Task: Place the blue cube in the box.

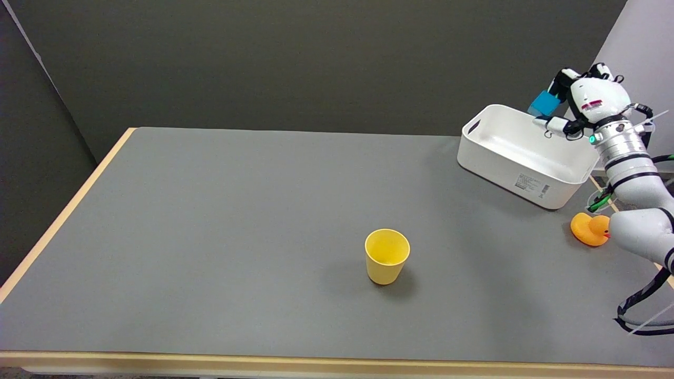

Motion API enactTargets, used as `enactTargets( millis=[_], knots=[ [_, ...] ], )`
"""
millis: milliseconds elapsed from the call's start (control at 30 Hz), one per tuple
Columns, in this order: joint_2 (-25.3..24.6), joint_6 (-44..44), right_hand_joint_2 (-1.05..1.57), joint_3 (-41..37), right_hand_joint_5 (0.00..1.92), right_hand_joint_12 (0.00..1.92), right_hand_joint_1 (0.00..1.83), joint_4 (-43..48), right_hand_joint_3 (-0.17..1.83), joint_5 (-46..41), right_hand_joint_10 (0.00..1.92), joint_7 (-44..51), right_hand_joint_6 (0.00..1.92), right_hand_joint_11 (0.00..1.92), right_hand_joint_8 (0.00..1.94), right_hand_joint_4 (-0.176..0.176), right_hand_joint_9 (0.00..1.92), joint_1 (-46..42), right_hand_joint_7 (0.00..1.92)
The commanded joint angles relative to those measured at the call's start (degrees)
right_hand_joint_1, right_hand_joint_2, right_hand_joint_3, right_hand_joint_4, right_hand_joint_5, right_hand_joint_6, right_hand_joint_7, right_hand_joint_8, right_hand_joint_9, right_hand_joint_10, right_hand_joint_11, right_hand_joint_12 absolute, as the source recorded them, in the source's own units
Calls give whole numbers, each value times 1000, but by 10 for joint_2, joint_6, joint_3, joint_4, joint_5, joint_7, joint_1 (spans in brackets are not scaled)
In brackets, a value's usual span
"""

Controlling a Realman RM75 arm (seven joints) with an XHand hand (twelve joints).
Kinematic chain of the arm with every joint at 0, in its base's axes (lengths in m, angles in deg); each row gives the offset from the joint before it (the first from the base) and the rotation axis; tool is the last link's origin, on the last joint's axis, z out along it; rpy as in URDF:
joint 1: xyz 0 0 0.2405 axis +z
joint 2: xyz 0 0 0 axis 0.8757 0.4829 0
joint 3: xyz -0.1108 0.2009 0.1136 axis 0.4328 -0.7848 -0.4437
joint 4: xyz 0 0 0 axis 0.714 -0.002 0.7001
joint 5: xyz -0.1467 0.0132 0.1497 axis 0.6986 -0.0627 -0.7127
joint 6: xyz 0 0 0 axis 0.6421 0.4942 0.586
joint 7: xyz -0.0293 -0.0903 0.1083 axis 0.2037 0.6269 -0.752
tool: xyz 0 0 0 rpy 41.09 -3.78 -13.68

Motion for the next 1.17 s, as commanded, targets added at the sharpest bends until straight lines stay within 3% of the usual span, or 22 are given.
enactTargets(
  millis=[33, 67, 100, 133, 167, 200, 267, 600, 800, 900, 1000, 1167],
  knots=[
    [-4, 0, 1331, 70, 398, 1909, 1133, -63, 121, -48, 1770, -59, 1730, -1, 1652, -85, 545, 31, 624],
    [-4, 0, 1313, 70, 367, 1904, 1039, -53, 151, -61, 1621, -62, 1720, -1, 1582, -47, 528, 21, 600],
    [-4, 3, 1006, 67, 335, 1914, 1030, -38, 586, -73, 1394, -62, 1389, -1, 1192, -30, 518, 7, 546],
    [-4, 6, 791, 64, 305, 1872, 1003, -31, 888, -75, 1188, -62, 1095, 19, 874, -15, 477, -1, 477],
    [-5, 9, 729, 61, 262, 1649, 904, -25, 969, -75, 928, -62, 741, 112, 582, 4, 324, -7, 329],
    [-6, 11, 691, 59, 233, 1490, 834, -22, 1012, -75, 777, -61, 544, 146, 413, 17, 223, -13, 233],
    [-7, 15, 662, 58, 195, 1240, 723, -17, 1011, -75, 688, -59, 466, 63, 313, 36, 99, -25, 132],
    [-22, 42, 641, 55, 167, 1195, 662, -11, 999, -75, 677, -59, 434, 46, 262, 38, 85, -41, 101],
    [-27, 152, 639, 51, 172, 1187, 633, 101, 994, -74, 681, -64, 437, 40, 286, 30, 89, -89, 112],
    [-37, 215, 647, 61, 189, 1233, 622, 164, 994, -94, 710, -117, 443, 80, 312, 22, 126, -111, 157],
    [-53, 254, 677, 94, 227, 1435, 626, 198, 989, -151, 817, -234, 469, 224, 416, 5, 284, -115, 305],
    [-84, 332, 713, 155, 249, 1586, 645, 215, 990, -213, 846, -341, 531, 215, 478, -6, 340, -119, 343]
  ],
)
